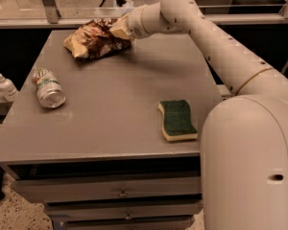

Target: Move brown chip bag near sponge

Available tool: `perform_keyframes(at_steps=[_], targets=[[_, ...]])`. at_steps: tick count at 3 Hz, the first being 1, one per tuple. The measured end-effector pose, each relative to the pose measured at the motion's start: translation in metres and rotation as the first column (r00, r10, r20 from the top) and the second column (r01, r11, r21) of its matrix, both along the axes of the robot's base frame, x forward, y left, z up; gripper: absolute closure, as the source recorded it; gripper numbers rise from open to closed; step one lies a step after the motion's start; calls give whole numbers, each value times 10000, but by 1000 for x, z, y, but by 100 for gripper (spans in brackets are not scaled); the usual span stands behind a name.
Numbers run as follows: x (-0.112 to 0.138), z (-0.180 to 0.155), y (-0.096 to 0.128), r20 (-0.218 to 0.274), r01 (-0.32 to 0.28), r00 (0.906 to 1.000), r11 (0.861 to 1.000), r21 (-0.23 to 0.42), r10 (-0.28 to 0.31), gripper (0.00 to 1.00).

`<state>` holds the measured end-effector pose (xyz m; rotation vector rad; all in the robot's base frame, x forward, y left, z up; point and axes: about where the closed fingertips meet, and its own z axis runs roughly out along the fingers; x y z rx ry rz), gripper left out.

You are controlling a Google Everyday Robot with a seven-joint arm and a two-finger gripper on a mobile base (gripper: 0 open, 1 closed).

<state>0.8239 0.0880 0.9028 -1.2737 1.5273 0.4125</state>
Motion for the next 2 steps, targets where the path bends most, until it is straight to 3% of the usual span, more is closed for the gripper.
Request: perform_keyframes(at_steps=[1,2], targets=[[-1,12,-25,196,429,9989,9991,-17,-429,100],[-7,28,-71,404,1044,9938,9945,-80,-1040,100]])
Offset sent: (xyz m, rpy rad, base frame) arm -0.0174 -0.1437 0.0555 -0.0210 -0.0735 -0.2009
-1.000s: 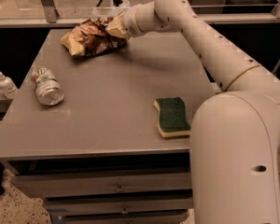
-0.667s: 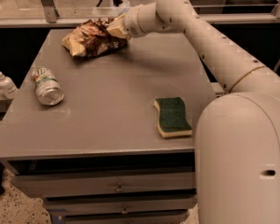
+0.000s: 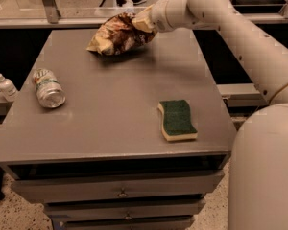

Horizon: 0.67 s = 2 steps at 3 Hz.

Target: Move brown chip bag near sponge

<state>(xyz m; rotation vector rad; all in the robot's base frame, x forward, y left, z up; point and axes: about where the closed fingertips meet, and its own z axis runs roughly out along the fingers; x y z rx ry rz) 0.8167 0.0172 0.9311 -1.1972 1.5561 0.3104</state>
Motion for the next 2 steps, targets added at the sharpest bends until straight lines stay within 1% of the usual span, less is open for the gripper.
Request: perform_keyframes(at_steps=[1,2], targets=[[-23,9,-45,-20,361,9993,9992,-180,-361,100],[-55,9,-81,-236,677,9974,9974,-265,-683,100]])
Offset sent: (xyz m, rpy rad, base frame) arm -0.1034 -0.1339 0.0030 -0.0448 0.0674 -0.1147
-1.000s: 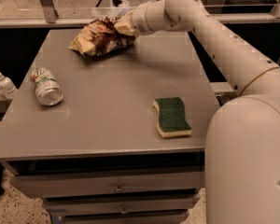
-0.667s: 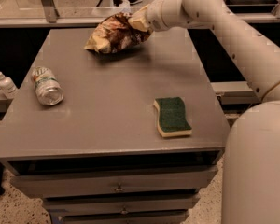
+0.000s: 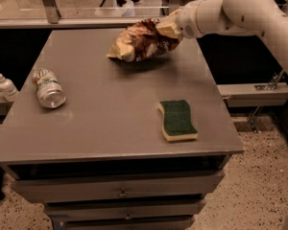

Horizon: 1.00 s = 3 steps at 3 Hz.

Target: Move brown chip bag near sponge

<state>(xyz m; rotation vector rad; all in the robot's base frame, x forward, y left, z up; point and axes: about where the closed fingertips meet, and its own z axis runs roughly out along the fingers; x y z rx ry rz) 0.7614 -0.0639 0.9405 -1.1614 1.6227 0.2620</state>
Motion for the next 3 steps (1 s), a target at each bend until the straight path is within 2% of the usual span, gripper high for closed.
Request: perform_keyframes(at_steps=[1,3], targets=[[-39,-5,-22,-423,209,9989,9998,59,-207,100],[-118,-19,-33,-1214,523,9914,9984,198,-495,100]])
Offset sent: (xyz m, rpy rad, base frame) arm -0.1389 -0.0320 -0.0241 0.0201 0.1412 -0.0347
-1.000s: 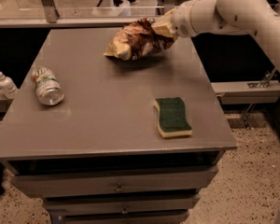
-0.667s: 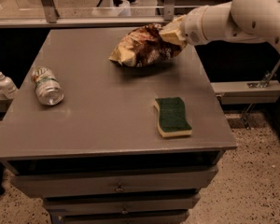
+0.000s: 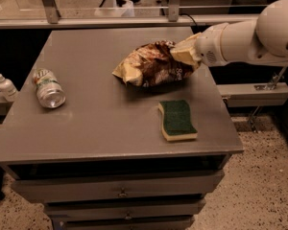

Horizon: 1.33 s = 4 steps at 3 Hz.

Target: Move brown chip bag near sponge

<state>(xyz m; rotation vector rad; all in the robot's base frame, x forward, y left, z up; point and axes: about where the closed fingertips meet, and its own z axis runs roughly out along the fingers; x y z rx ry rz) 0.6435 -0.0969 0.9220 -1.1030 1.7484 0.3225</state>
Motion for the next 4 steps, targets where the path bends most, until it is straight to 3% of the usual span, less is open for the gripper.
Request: perform_keyframes(at_steps=[1,2,4], targets=[[-28,-8,-14,-352,501,9981,9987,24,-500,100],[-46,-15,-25,-646,952,9934,9955,7,-950,84],[-66,-20,-33,-931,1456,9852,9893,125,-1439,37]])
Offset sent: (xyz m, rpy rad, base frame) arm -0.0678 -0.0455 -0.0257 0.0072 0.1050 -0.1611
